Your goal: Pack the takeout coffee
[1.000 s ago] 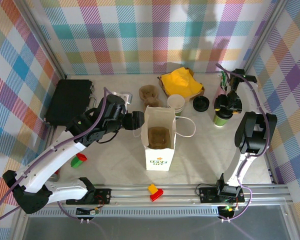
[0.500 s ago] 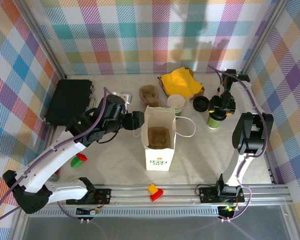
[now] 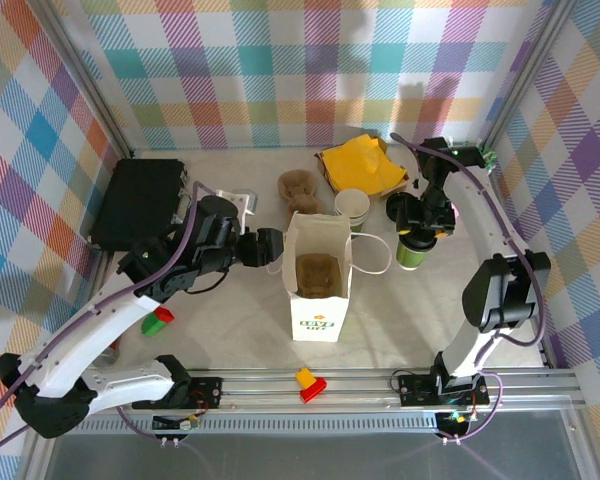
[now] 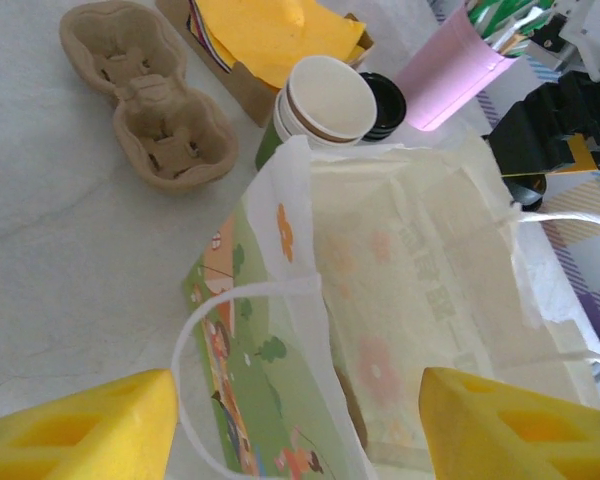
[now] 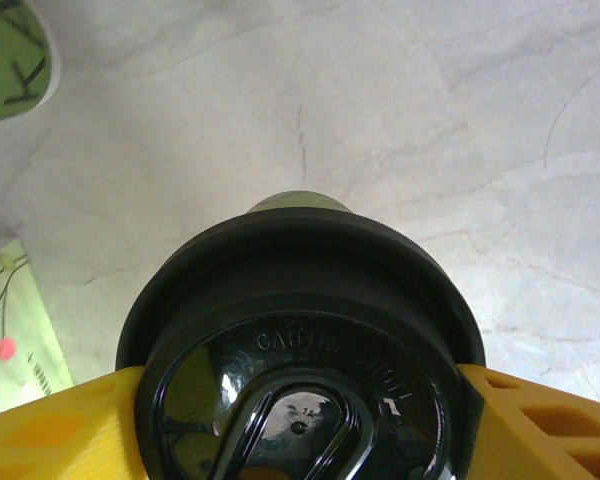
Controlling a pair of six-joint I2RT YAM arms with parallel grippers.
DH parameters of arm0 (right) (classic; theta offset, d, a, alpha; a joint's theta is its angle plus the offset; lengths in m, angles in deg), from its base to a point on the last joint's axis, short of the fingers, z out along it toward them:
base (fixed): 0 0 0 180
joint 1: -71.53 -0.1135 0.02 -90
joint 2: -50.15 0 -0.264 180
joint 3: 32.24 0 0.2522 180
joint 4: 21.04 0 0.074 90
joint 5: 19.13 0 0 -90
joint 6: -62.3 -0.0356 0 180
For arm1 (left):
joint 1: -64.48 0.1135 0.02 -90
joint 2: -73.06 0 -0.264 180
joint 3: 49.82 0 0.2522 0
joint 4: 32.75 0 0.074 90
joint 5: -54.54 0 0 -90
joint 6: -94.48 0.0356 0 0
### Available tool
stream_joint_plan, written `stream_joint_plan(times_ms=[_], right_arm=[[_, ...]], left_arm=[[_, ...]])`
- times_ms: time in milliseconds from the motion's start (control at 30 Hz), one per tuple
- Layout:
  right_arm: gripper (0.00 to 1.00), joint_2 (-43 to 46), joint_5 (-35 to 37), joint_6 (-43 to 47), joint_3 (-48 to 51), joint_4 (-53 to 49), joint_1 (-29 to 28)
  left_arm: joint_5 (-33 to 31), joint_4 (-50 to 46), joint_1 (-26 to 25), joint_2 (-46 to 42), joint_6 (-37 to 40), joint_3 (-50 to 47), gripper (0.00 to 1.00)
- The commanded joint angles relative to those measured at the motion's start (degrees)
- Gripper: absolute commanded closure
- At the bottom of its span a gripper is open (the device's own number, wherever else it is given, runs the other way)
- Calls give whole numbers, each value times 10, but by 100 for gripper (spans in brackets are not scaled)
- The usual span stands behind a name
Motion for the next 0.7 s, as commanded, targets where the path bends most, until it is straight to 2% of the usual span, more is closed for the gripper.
stream_joint_plan(times_ms=[0, 133, 267, 667], right_arm=[[30, 40, 13, -43, -23, -64, -28], [30, 76, 21, -77, -35, -102, -63], [31, 105, 28, -102, -58, -144, -89], [33, 120, 65, -154, -209, -229, -158]], left_arm=[[29, -14, 4, -26, -10, -19, 37], [37, -37, -16, -42, -12, -33, 40], [50, -39, -64, -66, -7, -57, 42], [42, -8, -188, -145, -18, -196, 49]])
